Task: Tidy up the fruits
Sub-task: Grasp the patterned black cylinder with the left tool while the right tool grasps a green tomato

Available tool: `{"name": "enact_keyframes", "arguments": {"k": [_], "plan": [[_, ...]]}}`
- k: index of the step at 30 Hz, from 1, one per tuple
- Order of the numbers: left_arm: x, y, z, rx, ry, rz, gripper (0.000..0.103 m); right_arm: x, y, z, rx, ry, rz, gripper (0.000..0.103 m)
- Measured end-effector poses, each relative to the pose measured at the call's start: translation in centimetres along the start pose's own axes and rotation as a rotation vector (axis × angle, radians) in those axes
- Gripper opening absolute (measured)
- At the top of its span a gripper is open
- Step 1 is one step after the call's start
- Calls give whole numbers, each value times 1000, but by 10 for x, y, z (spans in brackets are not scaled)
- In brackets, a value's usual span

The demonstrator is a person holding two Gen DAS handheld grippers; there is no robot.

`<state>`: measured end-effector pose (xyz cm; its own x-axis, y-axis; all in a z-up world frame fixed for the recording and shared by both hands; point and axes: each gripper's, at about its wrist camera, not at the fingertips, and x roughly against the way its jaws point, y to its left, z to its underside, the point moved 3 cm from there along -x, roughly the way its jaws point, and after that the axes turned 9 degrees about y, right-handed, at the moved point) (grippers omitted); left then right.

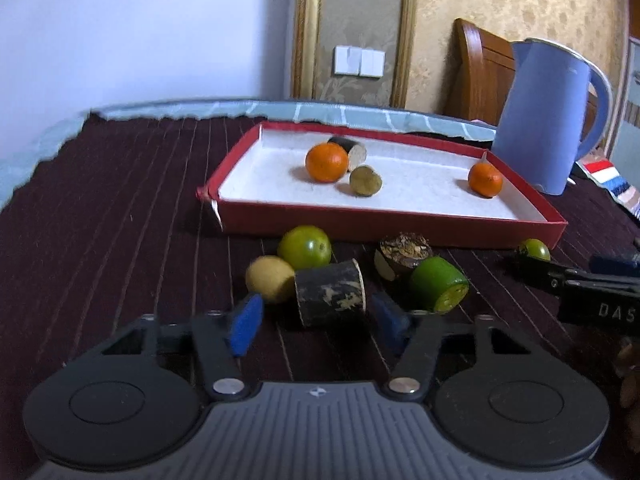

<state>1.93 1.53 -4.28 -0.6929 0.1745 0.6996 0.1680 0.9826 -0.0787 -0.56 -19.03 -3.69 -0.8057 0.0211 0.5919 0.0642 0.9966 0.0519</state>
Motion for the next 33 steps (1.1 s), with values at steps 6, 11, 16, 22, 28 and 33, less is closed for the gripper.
{"name": "enact_keyframes", "arguments": {"k": [6,11,16,22,28,33], "plan": [[-3,-9,-3,5,-1,10,32,0,-1,0,-10,-5,-6,103],[-2,-10,-1,-2,-14,9,32,0,-3,0,-22,-4,-3,103],[-2,-8,0,-31,-12,10,32,-2,-5,0,-32,16,-11,103],[-3,-14,2,-72,-32,-21,32,-5,-5,-2,6,57,1,103],[-3,-14,3,-82,-38,-26,32,-21,6,-8,79,111,2,84],[-2,-15,3,-84,-40,-28,32,-28,9,-12,79,130,-27,59]]}}
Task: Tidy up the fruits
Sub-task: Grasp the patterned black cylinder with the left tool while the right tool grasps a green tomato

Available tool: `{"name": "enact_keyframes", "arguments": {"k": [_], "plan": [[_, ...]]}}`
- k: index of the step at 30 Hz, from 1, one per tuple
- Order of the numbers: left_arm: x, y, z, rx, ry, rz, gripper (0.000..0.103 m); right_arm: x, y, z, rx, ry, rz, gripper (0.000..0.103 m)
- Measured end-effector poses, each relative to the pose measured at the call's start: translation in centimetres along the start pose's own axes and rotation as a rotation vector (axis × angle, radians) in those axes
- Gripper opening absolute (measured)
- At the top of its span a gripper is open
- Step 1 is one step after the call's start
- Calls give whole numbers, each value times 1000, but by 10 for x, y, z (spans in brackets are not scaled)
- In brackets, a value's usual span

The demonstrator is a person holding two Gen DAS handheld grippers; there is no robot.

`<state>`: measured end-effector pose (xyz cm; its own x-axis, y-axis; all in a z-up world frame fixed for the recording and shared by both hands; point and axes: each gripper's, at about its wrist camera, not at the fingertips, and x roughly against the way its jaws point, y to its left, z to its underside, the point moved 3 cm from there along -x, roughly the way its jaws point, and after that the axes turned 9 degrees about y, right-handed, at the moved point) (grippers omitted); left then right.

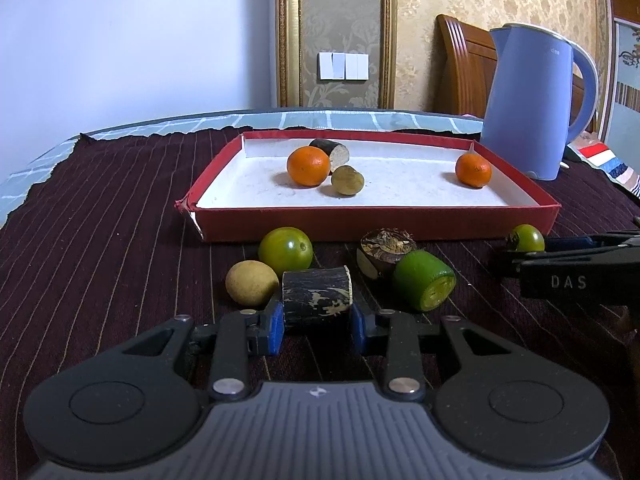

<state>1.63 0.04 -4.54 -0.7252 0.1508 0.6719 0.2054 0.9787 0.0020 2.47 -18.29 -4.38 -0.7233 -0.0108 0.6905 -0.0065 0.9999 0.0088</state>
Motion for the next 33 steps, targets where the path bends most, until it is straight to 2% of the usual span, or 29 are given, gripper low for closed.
{"name": "enact_keyframes", "arguments": {"k": [1,3,5,13,23,33], "plan": [[0,0,0,0,0,0,32,0,0,0,-1,-3,-3,55],[0,0,0,-1,0,0,32,2,-1,0,-5,-9,-2,37],[0,0,0,0,-1,-1,32,4,-1,1,-10,-18,-3,32],[6,1,1,-1,-35,8,32,19,4,12,-21,-58,17,32],[12,-4,-1,-19,-35,11,32,32,13,19,-2,-82,-2,32],[17,-12,-11,-38,-52,-25,32,37,16,18,0,-99,-6,32]]}}
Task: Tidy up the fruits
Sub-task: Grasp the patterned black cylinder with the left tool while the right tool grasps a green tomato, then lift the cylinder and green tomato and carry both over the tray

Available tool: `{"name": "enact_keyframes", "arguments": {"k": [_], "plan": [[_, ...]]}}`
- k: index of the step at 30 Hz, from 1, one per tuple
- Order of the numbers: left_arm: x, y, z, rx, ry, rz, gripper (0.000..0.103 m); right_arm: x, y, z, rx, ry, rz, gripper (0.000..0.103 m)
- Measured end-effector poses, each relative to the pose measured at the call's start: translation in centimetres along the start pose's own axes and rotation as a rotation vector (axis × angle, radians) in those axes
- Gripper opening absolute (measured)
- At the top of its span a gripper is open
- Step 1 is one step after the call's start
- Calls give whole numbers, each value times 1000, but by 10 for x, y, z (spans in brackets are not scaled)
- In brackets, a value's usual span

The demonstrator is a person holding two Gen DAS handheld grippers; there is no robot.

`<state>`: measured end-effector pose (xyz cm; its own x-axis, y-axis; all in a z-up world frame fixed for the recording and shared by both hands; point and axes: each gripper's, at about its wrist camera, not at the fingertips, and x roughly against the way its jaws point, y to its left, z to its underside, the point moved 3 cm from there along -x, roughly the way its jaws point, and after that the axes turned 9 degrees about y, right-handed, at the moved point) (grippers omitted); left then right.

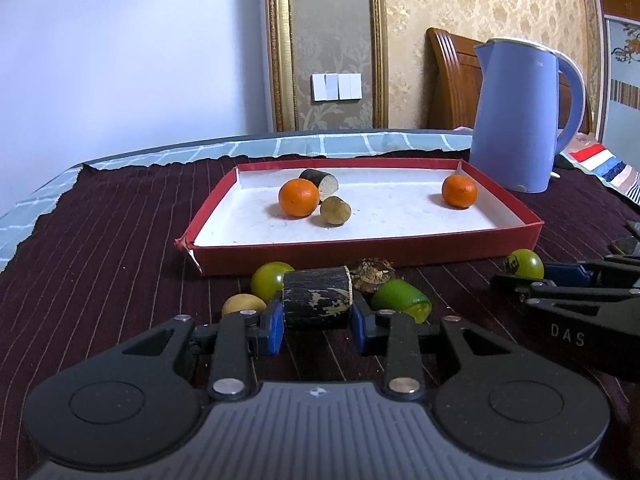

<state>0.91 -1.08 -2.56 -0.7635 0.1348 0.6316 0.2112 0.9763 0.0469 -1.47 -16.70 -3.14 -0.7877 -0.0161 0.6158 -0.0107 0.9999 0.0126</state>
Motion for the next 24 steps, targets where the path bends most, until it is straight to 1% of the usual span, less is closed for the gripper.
{"name": "enact_keyframes", "arguments": {"k": [6,13,20,24], "plan": [[-3,-3,-9,2,2,-18,32,1,0,-4,-11,-11,-3,32],[-9,-6,-26,0,-12,-48,32,2,2,-15,-12,-36,4,32],[-13,-8,-36,-3,-16,-55,32,-2,-1,-23,-24,-45,9,32],[-17,-9,-37,-4,-5,-50,32,-5,-2,-26,-23,-43,13,32]]}}
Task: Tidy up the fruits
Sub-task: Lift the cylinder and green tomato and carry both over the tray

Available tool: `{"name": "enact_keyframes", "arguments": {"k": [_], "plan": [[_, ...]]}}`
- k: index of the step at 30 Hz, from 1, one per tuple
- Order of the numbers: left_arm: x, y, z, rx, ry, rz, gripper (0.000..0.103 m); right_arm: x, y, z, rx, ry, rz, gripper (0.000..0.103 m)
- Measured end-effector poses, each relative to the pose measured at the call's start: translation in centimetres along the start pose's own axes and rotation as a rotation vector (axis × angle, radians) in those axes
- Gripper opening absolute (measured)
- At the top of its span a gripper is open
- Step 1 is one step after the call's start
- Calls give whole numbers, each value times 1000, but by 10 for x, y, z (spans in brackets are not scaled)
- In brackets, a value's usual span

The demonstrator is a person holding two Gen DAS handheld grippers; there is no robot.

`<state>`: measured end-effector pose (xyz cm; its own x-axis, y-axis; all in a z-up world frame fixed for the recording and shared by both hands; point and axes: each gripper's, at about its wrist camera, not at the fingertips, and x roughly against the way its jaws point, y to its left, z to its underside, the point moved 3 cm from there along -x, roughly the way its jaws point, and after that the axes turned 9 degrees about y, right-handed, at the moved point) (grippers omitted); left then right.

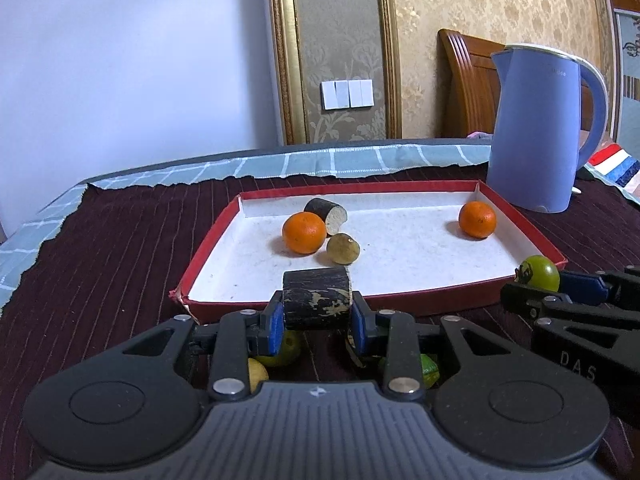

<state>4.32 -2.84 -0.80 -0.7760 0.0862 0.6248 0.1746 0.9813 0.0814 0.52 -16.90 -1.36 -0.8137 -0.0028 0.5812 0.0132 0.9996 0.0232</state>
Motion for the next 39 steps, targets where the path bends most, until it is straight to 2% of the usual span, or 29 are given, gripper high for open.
{"name": "enact_keyframes", "arguments": {"k": [22,39], "plan": [[-11,-5,-16,-13,-9,-15,32,-8,2,-18,9,-16,1,32],[-41,-3,-43,17,-90,-49,32,-45,-3,-44,-13,-49,-8,32]]}}
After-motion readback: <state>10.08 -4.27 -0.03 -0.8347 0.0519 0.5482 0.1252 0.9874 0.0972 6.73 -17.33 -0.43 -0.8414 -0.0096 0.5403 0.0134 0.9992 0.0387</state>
